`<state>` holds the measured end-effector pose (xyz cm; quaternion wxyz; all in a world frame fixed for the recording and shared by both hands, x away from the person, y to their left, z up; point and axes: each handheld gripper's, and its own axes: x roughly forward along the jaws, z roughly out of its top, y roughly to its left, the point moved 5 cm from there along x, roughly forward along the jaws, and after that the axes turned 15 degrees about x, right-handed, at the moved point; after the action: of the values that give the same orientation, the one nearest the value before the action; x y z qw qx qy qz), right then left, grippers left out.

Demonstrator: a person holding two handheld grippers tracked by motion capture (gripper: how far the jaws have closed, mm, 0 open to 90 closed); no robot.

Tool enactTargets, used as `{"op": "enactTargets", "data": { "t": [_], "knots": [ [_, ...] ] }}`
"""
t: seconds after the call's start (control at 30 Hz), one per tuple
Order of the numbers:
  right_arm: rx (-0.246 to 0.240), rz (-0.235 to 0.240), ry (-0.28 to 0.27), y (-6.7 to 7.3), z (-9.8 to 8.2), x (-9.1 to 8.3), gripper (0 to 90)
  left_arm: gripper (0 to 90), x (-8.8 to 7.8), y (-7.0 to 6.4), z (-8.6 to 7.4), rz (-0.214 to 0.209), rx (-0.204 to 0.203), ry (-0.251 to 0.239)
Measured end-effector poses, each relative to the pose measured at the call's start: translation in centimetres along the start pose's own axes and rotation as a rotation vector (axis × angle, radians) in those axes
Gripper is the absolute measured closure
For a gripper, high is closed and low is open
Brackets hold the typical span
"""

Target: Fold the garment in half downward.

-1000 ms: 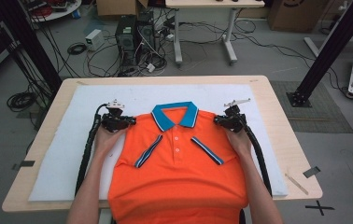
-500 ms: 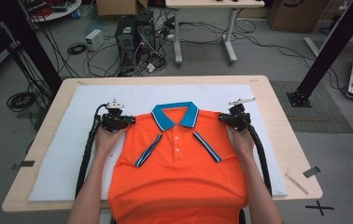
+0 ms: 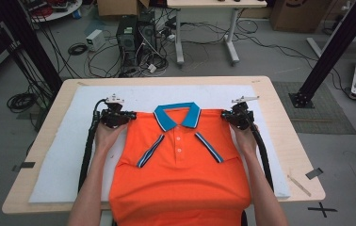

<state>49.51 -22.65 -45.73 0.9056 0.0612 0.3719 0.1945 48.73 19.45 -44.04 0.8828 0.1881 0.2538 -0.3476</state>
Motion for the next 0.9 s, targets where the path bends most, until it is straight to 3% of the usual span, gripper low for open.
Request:
{"op": "enactTargets", "data": {
  "t": [0.13,0.33,0.6,0.67,0.73,0.8,0.9],
  "knots": [
    [0.013,0.008,0.004,-0.2,1.4,-0.1,86.0,84.8,0.1,1.1,1.5,-0.002,-0.020,0.031],
    [0.031,0.013,0.014,-0.3,3.3,0.6,85.9,84.8,1.1,2.6,2.4,-0.009,-0.063,0.048],
    [0.065,0.023,-0.023,-0.8,5.5,1.4,85.9,84.7,0.3,4.7,5.1,0.024,-0.080,0.012],
    [0.081,0.032,-0.041,-1.0,6.1,1.4,85.8,84.7,0.1,4.9,5.7,0.025,-0.091,-0.031],
    [0.100,0.044,-0.041,-1.1,6.4,1.3,85.7,84.7,0.1,4.9,5.6,0.012,-0.104,-0.040],
    [0.111,0.064,-0.025,-1.1,6.2,1.3,85.6,84.7,0.4,4.7,5.1,0.000,-0.099,-0.015],
    [0.091,0.072,0.004,-1.0,5.7,1.3,85.6,84.7,0.7,4.1,4.1,-0.008,-0.091,-0.003]
  ]
}}
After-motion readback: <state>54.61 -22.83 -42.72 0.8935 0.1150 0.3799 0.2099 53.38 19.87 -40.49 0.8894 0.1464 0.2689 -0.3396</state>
